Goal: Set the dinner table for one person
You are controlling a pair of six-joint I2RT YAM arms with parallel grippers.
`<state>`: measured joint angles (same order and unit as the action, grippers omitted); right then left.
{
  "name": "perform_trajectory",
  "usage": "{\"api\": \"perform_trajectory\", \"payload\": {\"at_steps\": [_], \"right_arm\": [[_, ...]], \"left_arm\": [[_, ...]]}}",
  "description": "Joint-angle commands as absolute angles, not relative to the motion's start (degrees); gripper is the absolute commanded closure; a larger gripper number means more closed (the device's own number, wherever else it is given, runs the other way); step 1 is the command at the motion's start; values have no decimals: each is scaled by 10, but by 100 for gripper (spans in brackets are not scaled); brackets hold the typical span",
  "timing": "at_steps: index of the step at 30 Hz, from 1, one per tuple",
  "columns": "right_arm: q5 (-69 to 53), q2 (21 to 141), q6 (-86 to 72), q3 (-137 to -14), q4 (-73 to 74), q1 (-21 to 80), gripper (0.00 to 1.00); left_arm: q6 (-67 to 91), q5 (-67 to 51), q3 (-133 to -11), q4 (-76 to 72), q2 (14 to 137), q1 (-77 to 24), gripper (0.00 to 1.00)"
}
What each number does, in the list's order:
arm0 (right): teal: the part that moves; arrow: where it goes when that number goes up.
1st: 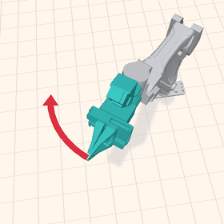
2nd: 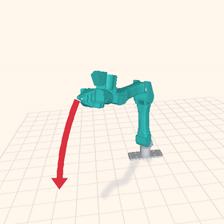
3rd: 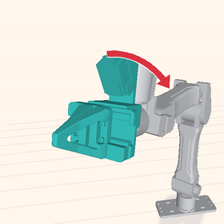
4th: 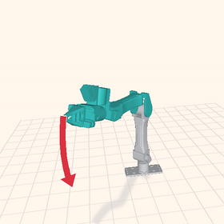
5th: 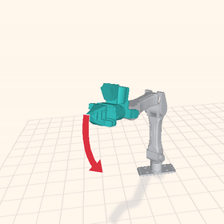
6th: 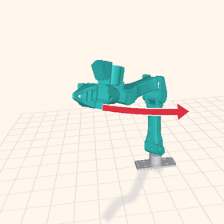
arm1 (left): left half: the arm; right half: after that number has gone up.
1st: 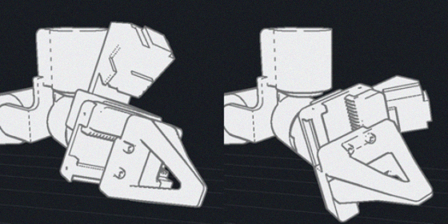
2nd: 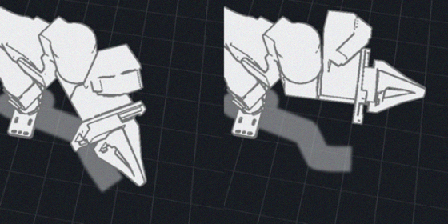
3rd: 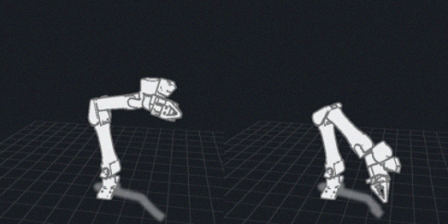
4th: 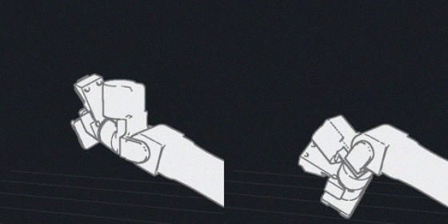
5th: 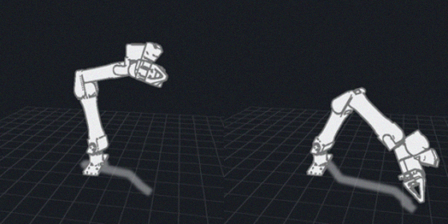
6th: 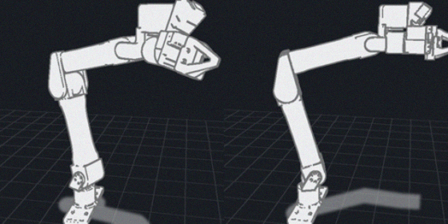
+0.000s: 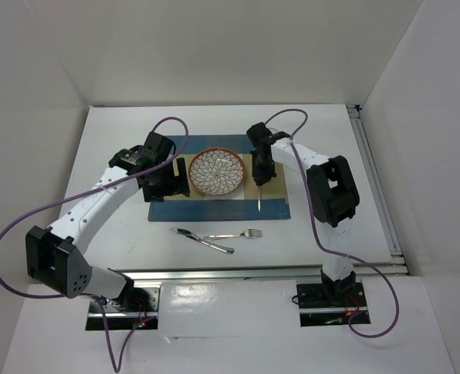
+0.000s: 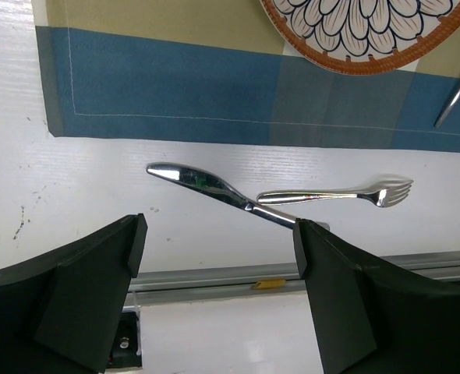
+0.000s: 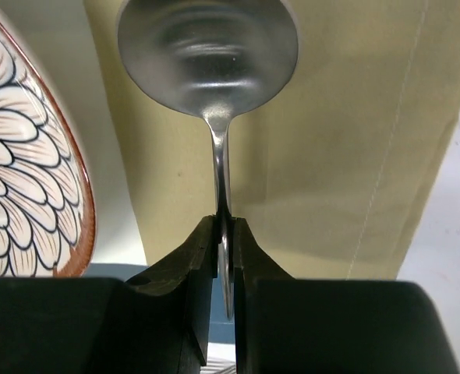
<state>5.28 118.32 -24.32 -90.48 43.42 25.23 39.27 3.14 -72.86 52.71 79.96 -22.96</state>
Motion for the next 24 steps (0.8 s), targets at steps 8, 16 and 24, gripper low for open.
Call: {"api": "perform_trajectory", "payload": {"at_steps": [8,16,24], "right_arm": [[51,1187,-250,-932,417,243,52],[72,1068,-263,-873,430,250,50],[41,912,-235,-736,386,372,52]], "left_arm": [[389,54,-733,552,778,-231,6],[384,54,-738,552,773,-231,6],[410,84,-711,557,754,-231,5]]}}
